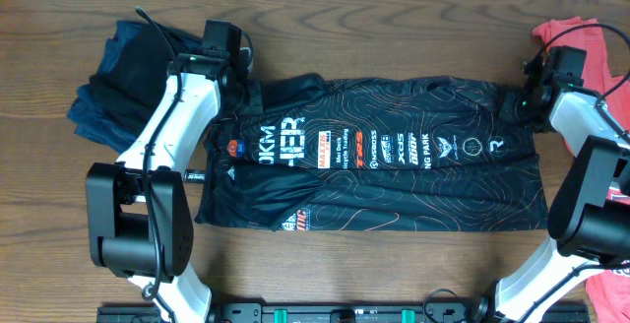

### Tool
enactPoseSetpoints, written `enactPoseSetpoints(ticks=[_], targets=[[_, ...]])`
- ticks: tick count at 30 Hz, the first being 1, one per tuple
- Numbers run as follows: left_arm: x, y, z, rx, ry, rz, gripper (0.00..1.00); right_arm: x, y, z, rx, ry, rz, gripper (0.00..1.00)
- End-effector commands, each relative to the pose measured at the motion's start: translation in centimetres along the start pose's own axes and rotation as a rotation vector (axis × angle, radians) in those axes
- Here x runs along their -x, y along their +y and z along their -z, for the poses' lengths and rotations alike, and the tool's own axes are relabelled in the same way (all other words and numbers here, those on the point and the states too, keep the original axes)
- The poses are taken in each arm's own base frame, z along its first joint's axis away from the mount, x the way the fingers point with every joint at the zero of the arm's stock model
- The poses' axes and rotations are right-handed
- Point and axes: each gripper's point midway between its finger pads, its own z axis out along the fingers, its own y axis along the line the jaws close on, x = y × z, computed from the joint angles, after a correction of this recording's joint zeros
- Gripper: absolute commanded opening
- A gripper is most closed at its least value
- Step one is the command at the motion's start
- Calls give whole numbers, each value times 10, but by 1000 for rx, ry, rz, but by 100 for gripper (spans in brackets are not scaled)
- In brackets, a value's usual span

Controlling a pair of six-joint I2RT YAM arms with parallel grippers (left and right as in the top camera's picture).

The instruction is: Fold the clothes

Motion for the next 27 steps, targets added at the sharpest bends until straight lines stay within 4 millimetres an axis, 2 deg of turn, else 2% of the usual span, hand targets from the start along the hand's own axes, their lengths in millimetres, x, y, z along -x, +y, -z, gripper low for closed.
enactPoseSetpoints(ticks=[1, 5, 7, 12, 16, 19, 27], targets=[[-2, 0, 0, -5, 16, 2, 6, 16, 0, 21, -7, -42, 0, 1], [-11, 3, 10, 8, 40, -17, 6, 25, -11, 51, -65, -67, -12, 1], [-14, 8, 18, 13, 43, -2, 6, 28, -22, 70, -128, -83, -20, 1], [-18, 28, 49, 23, 29, 73, 6, 20, -49, 106, -250, -85, -49, 1], [-27, 42, 71, 28, 32, 122, 6, 2, -58, 113, -269, -21, -69, 1], [-37, 46, 77, 35, 60, 139, 6, -15, -62, 114, -277, 49, -78, 1], [-69, 31, 81, -42, 199, 167, 6, -45, -63, 119, -284, 174, -82, 1]])
